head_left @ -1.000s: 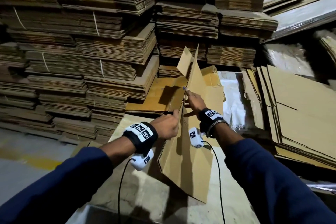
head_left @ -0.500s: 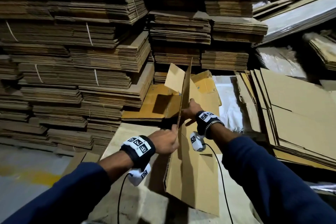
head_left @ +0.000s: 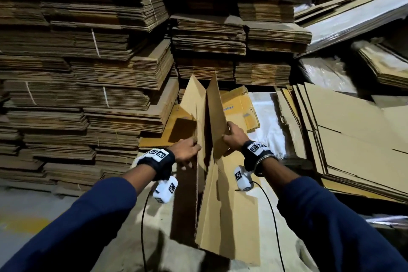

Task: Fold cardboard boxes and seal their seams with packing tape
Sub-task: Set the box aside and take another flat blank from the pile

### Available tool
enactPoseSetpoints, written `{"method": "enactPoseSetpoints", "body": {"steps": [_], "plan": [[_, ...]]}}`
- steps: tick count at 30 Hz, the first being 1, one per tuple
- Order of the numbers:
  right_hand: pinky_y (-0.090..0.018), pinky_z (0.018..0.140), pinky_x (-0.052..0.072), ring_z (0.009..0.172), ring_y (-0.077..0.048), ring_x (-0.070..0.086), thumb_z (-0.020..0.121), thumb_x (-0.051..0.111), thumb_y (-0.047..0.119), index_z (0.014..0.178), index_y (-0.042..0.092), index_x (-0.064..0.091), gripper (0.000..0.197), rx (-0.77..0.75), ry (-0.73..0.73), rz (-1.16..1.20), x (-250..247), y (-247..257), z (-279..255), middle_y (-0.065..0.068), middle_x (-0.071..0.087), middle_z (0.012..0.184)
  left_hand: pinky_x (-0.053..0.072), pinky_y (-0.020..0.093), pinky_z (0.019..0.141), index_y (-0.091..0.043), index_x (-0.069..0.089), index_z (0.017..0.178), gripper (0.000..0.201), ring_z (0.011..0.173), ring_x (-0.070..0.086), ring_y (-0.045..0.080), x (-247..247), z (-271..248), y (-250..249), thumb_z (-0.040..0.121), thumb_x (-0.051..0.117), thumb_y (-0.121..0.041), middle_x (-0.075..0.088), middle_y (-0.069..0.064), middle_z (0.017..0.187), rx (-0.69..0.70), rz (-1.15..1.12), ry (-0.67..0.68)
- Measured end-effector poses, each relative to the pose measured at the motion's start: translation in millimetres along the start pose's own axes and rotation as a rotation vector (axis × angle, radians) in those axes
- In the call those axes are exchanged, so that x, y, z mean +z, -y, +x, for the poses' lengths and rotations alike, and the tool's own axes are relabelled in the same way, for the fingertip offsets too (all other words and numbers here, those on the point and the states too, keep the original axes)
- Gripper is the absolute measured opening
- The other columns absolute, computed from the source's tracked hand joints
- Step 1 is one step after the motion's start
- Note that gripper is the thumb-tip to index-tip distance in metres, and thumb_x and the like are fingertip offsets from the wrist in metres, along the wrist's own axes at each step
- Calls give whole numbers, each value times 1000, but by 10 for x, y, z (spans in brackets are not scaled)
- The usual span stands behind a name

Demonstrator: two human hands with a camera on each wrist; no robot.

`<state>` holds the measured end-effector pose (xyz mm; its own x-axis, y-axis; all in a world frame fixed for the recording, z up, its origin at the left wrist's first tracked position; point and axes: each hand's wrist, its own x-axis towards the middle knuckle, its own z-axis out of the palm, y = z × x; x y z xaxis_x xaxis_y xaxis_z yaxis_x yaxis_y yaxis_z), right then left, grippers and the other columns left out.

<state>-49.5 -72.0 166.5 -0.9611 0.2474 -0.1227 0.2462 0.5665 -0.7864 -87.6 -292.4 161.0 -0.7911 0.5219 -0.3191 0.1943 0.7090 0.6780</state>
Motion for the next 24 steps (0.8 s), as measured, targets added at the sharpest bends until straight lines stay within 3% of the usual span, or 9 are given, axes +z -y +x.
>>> {"method": "enactPoseSetpoints", "body": {"steps": [4, 7, 9, 12, 14, 17, 20, 22, 24], "plan": [[-62, 59, 61, 89, -48, 70, 91, 60, 6, 133, 10, 45, 45, 39, -24, -2, -176, -156, -110, -20, 58, 121, 64, 37, 61, -19, 47, 125, 27, 75, 78, 27, 72, 82, 49, 104, 60, -28, 73, 13, 108, -65, -16, 48], [-64, 58, 60, 91, -49, 69, 90, 61, 4, 131, 9, 43, 46, 66, -53, -25, -293, -225, -188, -20, 56, 121, 66, 47, 74, -7, 60, 124, 27, 83, 78, 31, 125, 179, 192, 98, 65, -13, 75, 14, 106, -72, 57, 58], [-63, 58, 60, 91, -49, 68, 91, 62, 5, 128, 10, 42, 42, 86, -57, -53, -356, -231, -215, -19, 55, 119, 66, 49, 71, -4, 62, 124, 29, 82, 78, 31, 109, 218, 333, 95, 65, -8, 74, 15, 106, -102, 25, 14], [-60, 61, 62, 89, -42, 66, 93, 64, 9, 125, 7, 42, 40, 104, -63, -136, -469, -193, -168, -14, 54, 112, 64, 41, 62, -8, 59, 118, 27, 79, 74, 28, -39, 202, 493, 92, 65, -10, 71, 10, 102, -104, 35, -96], [-50, 75, 61, 94, -36, 61, 93, 68, 14, 127, 3, 45, 43, 104, -85, -229, -577, -175, -108, -17, 59, 116, 64, 40, 66, -11, 59, 111, 22, 84, 73, 27, -201, 194, 575, 90, 66, -14, 71, 10, 103, -106, 86, -180], [-35, 83, 50, 103, -32, 61, 89, 79, 28, 129, 3, 56, 53, 109, -87, -359, -693, -221, -51, -18, 64, 124, 61, 40, 83, -9, 63, 119, 36, 101, 70, 34, -462, 245, 761, 87, 68, -24, 72, 13, 113, -126, 164, -269], [-34, 87, 54, 100, -29, 65, 82, 86, 32, 125, 8, 64, 54, 196, -24, -359, -717, -395, -97, -9, 67, 113, 60, 42, 84, -10, 63, 117, 43, 98, 70, 34, -625, 340, 1001, 80, 67, -33, 72, 13, 110, -145, 200, -303], [-38, 93, 57, 99, -29, 70, 81, 86, 30, 117, 11, 72, 43, 231, 41, -362, -715, -504, -202, -8, 73, 112, 61, 42, 81, -8, 61, 114, 33, 95, 71, 35, -682, 360, 1061, 86, 68, -23, 72, 14, 107, -151, 199, -333], [-40, 91, 60, 97, -30, 73, 84, 81, 26, 108, 13, 78, 27, 263, 143, -382, -695, -594, -349, -11, 76, 110, 59, 38, 75, -7, 58, 111, 26, 93, 69, 33, -749, 400, 1108, 89, 67, -16, 70, 12, 105, -149, 219, -353]]}}
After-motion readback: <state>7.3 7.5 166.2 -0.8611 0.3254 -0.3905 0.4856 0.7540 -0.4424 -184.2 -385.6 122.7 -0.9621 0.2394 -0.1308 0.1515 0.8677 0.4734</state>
